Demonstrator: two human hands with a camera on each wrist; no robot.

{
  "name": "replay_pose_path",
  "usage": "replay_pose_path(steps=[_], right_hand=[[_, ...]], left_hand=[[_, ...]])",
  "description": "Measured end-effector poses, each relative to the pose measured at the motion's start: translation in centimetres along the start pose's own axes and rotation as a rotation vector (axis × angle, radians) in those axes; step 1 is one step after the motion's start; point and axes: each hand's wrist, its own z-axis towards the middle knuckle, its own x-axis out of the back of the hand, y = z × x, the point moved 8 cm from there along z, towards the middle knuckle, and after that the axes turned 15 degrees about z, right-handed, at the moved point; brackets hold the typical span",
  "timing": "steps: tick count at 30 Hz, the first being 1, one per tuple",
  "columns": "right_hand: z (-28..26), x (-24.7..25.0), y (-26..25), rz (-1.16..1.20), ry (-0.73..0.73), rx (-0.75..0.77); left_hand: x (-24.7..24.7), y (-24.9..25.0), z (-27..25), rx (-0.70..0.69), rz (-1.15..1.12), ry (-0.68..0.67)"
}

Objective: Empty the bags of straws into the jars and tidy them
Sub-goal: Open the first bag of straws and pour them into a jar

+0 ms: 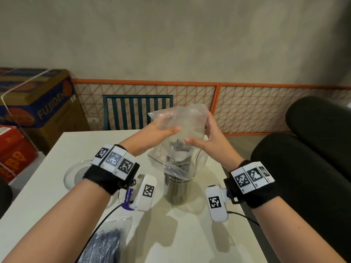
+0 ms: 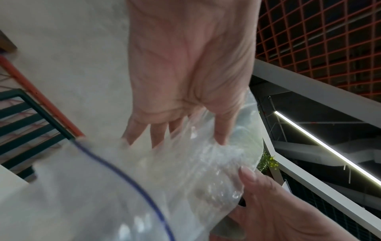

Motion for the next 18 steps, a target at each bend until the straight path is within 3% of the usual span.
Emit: replay_pose_path(steps=[4,7,10,14,16,18], right_hand=[[-0.4,1.0,-1.3,-0.077,0.065,0.041],[-0.3,2.0,-1.8,0.060,0.087,0.024],[-0.4,1.6,-1.3,0.055,0.014,-0.025],[-2.1,2.1,-0.5,0.232,0.044,-0.014],[-3.5,2.4,1.3,0.271,0.058,-0.112],[-4.9,2.3,3.5,0.065,0.016,-0.254]], left_hand=[[2.1,0.6,-0.2,-0.008,-0.011,0.158],[3.3,1.9,-0.5,-0.046,-0.255,0.203],[3.7,2.8,-0.6,-0.112,-0.393,0.245],[5.6,2.4,-1.2,-0.117,-0.584,0.416],[6.8,1.5,-1.7,-0.086,-0.701,0.470],[6.8,1.2,-2.2,-0.076,-0.741,0.447]])
